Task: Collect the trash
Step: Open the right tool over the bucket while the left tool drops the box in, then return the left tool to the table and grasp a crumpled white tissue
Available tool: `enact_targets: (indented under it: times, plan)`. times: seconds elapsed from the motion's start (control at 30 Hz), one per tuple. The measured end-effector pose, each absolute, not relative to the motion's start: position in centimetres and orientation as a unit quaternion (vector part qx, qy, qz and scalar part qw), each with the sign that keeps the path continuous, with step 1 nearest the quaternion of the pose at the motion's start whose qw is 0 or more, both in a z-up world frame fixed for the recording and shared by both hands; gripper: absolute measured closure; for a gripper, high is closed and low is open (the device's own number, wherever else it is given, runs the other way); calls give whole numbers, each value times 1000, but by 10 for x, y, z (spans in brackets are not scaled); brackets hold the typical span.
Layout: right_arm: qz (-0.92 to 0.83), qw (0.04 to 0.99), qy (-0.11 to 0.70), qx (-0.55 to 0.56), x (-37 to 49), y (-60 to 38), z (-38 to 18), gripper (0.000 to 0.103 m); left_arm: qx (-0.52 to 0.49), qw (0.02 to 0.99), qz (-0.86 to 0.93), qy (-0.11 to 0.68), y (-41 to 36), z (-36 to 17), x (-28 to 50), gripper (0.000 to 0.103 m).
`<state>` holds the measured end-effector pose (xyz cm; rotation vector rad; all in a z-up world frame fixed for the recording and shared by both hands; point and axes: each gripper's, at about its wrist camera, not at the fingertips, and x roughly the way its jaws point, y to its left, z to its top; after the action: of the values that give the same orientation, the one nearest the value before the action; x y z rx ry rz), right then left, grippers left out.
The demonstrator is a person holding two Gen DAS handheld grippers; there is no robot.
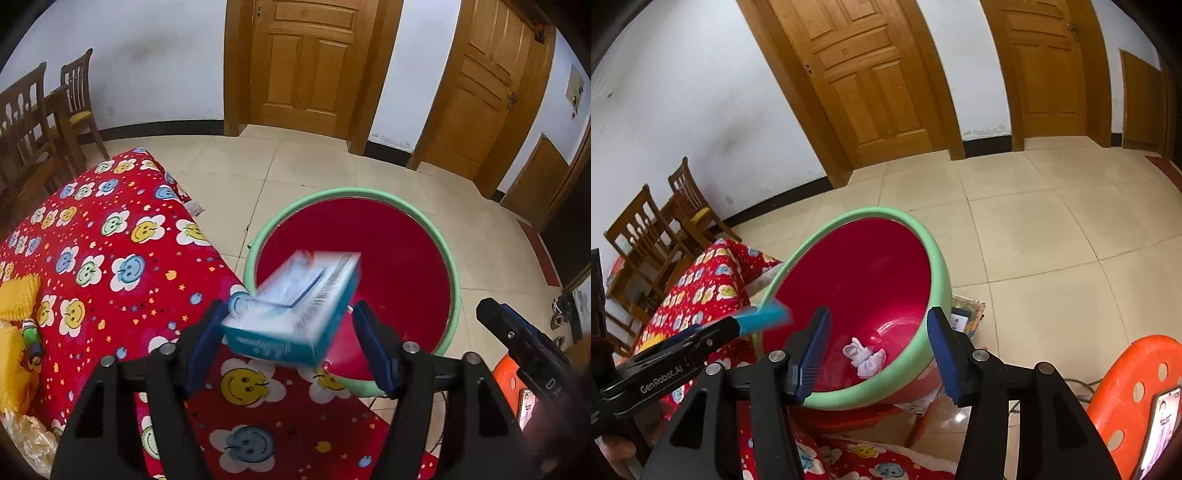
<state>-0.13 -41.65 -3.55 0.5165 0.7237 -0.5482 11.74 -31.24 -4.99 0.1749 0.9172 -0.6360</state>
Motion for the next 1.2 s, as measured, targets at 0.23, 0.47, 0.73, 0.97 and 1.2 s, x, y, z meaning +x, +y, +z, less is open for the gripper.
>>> enact_targets:
  times: [0.23, 0.47, 0.73, 0.97, 1.2]
  plan:
    - [-264, 867, 345, 246, -1, -416, -33, 42, 76, 847, -296, 436, -306, -47, 112, 22]
    - [-263, 868, 346, 240, -1, -404, -29, 34, 71, 854, -273, 438, -285, -39, 105, 19]
    - [-252, 876, 344, 226, 0, -386, -18, 32, 64, 869, -239, 427, -255, -26, 96, 15]
    - [-233, 886, 335, 220, -1, -367, -7, 32, 49, 880, -221, 417, -225, -10, 87, 15]
    - [-216, 893, 337, 205, 4, -346, -1, 32, 35, 890, -205, 407, -195, 1, 76, 14]
